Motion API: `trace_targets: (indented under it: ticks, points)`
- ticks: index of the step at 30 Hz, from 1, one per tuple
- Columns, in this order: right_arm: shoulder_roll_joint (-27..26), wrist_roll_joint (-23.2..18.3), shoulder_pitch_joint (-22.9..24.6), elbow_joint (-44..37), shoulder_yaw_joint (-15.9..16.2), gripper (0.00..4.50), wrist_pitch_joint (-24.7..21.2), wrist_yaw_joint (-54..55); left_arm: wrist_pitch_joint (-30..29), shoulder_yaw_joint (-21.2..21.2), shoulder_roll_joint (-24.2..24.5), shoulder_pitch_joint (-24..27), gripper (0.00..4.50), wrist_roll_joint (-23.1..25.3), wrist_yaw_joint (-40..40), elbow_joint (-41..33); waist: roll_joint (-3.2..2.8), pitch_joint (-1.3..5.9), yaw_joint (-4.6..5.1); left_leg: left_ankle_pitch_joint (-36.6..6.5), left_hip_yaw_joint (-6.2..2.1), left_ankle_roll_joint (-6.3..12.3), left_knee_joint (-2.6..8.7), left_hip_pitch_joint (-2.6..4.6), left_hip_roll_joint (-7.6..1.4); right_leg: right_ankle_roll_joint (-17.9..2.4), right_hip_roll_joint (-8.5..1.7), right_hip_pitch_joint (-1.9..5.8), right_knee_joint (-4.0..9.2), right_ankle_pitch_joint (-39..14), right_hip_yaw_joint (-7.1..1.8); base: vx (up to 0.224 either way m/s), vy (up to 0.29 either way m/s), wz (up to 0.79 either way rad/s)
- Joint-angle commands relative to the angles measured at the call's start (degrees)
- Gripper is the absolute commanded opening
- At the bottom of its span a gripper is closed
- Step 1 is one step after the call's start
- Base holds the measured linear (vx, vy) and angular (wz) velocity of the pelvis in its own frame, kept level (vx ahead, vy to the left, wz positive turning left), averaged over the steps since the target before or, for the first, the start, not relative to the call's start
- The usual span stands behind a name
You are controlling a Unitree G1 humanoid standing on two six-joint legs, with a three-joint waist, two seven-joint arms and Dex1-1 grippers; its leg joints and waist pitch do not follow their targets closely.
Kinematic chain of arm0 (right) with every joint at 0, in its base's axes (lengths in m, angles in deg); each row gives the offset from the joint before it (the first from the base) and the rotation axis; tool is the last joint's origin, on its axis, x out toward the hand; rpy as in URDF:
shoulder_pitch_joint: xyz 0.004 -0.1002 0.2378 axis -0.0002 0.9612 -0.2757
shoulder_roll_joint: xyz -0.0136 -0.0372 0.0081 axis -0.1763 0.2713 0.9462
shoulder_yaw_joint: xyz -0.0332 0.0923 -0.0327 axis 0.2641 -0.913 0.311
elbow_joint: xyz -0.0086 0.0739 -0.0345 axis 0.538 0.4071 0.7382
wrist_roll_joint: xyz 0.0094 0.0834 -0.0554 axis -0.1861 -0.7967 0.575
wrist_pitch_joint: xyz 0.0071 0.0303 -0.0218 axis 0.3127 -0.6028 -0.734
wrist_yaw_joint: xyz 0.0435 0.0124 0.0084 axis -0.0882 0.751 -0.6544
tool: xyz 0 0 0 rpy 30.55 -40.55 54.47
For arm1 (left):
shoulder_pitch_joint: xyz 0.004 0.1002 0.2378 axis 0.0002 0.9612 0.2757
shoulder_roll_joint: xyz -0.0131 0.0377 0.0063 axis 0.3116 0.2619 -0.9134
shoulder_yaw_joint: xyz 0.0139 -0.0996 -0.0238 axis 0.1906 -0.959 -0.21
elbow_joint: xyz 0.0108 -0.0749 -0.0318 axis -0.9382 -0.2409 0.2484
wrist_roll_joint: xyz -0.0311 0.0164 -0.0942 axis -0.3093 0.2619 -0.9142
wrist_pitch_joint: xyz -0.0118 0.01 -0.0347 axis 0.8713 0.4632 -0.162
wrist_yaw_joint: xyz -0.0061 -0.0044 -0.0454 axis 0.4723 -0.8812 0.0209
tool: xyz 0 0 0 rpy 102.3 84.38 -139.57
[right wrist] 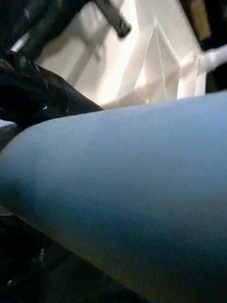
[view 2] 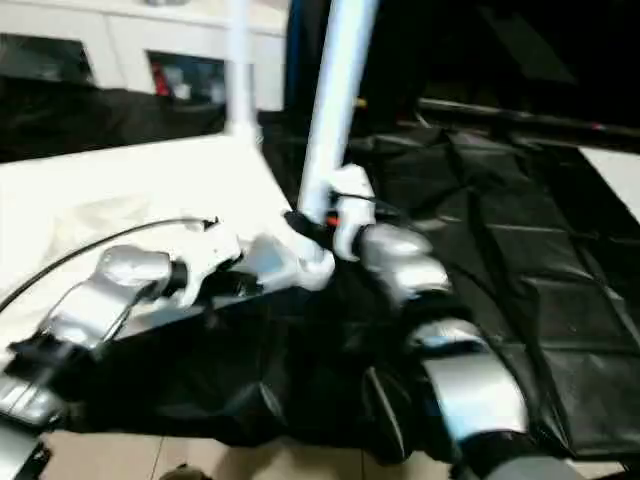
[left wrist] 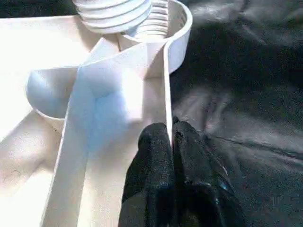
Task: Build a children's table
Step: Insert table leg to table base
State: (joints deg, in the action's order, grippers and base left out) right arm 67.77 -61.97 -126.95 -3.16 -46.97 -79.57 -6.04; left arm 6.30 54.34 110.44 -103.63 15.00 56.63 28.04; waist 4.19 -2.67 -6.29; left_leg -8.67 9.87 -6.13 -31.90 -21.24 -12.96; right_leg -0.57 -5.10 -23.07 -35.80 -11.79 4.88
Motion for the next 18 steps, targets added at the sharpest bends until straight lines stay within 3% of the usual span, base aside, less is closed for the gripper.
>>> trace_targets:
  ticks: [1,9,18]
  points:
    - [0.6,-1.2,2.0,-1.3,0.3,1.9,-3.7,-2.6,2.8,-0.6,-1.1,-0.8,0.0,-3.7,0.9,-4.0,-0.75,3.52,0.04,-10.8,0.59,0.69,3.12,0.83,-0.57,-12.5,-2.75,3.3,3.57,-2.6,-2.88,0.0,0.0,0.0]
    - [1.4,-4.2,6.3,-9.9,0.1,1.9,-10.2,-6.3,3.0,-1.5,-1.1,-0.6,0.0,-2.8,0.6,-4.0,-0.62,3.65,-0.25,-8.7,0.57,0.95,2.93,0.74,-0.44,-12.4,-2.76,3.32,3.34,-1.3,-2.76,0.0,0.0,0.0]
    - [1.7,-4.0,8.4,-11.7,-0.6,1.9,-10.1,-3.4,2.7,-1.6,-1.4,0.4,0.0,-3.4,0.9,-5.5,-0.92,3.79,-0.28,-8.8,0.52,0.13,2.86,0.84,-0.41,-12.4,-2.77,3.33,3.33,-1.0,-2.77,0.0,0.0,0.0]
